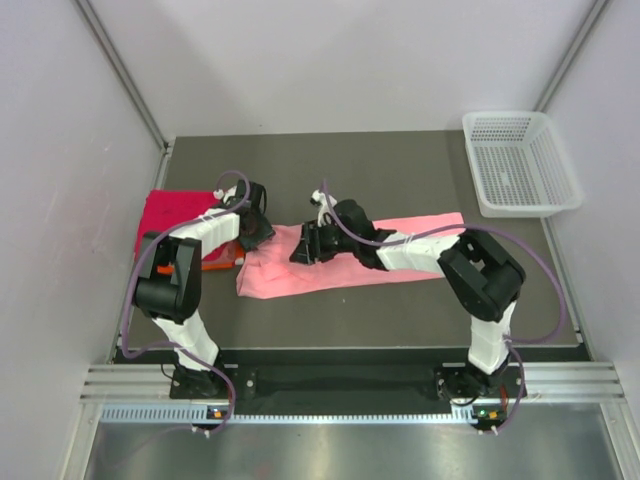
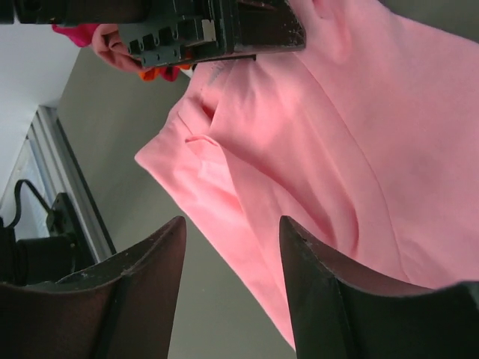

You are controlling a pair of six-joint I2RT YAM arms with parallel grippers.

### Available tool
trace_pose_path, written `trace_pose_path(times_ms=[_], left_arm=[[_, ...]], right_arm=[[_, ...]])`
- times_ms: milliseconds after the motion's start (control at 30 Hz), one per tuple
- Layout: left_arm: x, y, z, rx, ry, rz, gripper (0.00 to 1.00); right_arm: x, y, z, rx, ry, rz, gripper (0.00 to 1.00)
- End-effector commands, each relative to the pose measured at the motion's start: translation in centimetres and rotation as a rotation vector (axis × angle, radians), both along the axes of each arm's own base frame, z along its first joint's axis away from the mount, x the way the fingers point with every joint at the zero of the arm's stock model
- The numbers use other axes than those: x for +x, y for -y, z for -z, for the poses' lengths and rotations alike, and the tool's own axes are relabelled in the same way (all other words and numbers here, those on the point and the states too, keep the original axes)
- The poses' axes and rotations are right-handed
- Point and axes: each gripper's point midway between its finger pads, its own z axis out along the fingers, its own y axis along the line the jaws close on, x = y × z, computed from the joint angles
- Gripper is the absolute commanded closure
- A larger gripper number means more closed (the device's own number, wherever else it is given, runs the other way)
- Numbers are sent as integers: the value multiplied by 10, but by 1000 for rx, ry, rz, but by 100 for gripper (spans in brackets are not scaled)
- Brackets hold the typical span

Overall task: Fold and stack the t-shirts
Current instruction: Fold the tshirt

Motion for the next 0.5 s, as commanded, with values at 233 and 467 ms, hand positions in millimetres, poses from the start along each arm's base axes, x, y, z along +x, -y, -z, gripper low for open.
trace_pose_path(times_ms=[233, 467], left_arm=[[-5, -4, -5, 4, -14, 13, 46], [-3, -2, -4, -2, -14, 18, 46]], right_arm=[[-3, -31, 11, -93, 56, -3, 46], [-26, -31, 43, -213, 74, -95, 46]])
